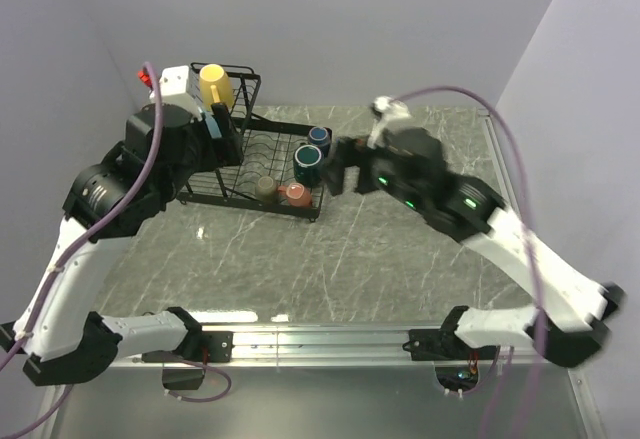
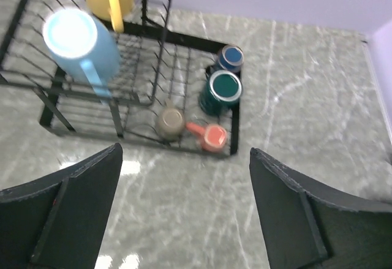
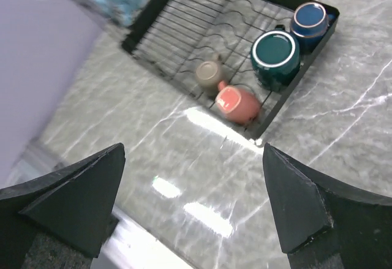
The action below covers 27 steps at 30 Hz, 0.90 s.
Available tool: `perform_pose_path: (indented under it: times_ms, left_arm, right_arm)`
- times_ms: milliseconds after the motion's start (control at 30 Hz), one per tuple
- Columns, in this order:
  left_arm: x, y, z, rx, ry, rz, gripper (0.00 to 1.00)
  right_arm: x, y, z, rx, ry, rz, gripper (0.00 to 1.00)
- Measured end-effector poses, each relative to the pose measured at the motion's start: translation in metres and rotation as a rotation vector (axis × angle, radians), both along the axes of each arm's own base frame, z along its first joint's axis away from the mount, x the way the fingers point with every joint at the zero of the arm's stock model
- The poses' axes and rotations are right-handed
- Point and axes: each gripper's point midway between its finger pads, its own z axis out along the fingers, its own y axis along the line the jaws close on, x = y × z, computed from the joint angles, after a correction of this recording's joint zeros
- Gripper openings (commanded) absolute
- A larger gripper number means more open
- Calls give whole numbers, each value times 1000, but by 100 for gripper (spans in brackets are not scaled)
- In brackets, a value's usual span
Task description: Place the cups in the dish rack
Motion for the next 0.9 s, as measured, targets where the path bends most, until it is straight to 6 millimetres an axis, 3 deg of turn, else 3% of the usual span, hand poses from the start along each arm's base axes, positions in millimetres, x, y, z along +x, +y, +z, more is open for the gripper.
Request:
perform_pose_path:
  times_ms: [167, 333, 633, 900]
  left_arm:
    - [29, -3, 3, 48, -22, 29, 92]
    - [58, -7, 10, 62, -48, 52, 93]
    - [79, 2, 38, 26, -145, 107, 94]
    - [71, 12, 44, -1, -171, 132, 94]
  right_arm:
    - [-54, -54, 23, 127, -88, 31, 100]
    - [-86, -91, 10, 185, -101, 24, 100]
    - [-108, -111, -20, 188, -71, 32, 100]
    - [-118, -114, -27, 223, -87, 68, 100]
